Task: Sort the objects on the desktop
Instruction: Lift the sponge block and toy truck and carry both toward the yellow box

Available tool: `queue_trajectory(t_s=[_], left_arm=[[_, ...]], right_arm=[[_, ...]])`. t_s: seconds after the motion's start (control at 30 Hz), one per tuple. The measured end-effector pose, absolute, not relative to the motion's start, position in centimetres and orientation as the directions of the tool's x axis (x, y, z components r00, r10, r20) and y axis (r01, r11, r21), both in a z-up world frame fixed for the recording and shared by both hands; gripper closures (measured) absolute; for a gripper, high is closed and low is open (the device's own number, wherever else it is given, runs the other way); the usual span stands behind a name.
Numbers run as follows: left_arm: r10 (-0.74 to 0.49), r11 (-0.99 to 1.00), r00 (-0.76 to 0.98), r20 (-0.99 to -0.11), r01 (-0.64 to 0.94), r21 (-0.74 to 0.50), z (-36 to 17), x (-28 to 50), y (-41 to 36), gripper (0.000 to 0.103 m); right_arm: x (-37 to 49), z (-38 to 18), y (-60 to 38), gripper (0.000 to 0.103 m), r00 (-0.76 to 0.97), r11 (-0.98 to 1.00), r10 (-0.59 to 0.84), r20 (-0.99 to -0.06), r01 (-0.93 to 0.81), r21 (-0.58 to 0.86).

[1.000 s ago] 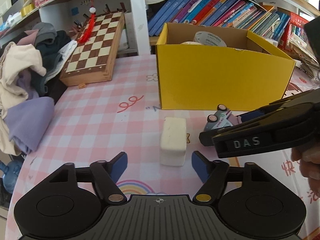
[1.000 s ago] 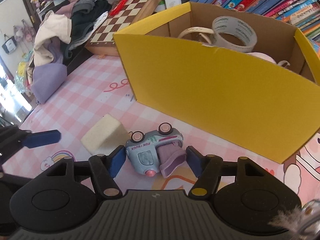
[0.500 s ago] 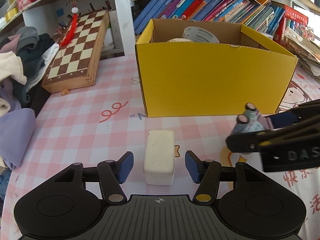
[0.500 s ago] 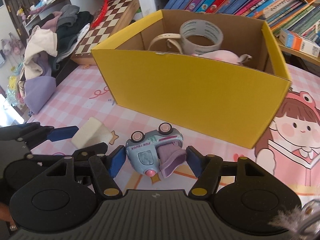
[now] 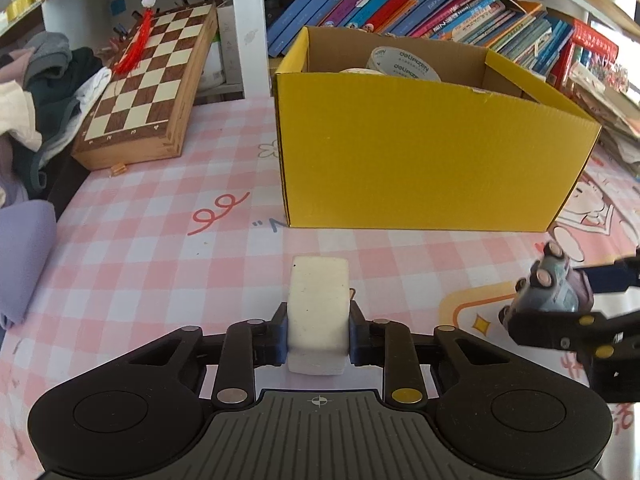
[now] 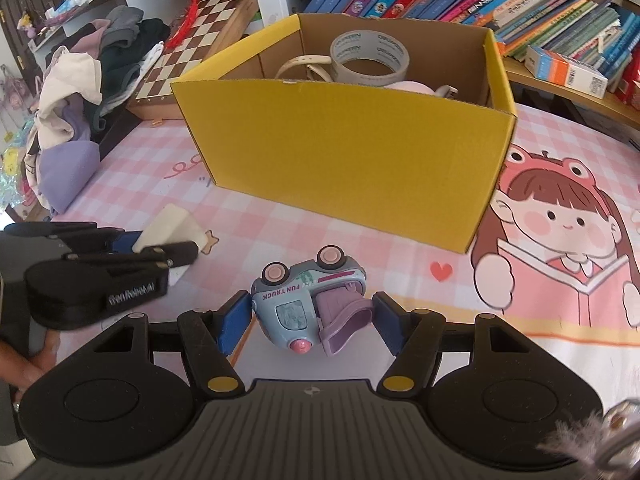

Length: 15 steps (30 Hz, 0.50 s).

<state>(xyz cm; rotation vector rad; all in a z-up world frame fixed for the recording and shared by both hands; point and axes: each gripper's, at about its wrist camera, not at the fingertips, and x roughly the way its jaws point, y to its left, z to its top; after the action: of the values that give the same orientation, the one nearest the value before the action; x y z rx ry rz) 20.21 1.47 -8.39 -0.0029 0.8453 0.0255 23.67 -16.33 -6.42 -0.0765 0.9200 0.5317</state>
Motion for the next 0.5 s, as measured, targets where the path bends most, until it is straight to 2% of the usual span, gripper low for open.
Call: queue_trajectory(t_s=[0.5], left_arm=[[-0.069,0.998,0.702,-0.708,0.044,-0.054,-4.8,16.0,0.9,0.079]], right_arm=[[19.7,-4.6,-17.8,0.039,0.510,0.881,0.403,-0.760,-0.441,0.172]])
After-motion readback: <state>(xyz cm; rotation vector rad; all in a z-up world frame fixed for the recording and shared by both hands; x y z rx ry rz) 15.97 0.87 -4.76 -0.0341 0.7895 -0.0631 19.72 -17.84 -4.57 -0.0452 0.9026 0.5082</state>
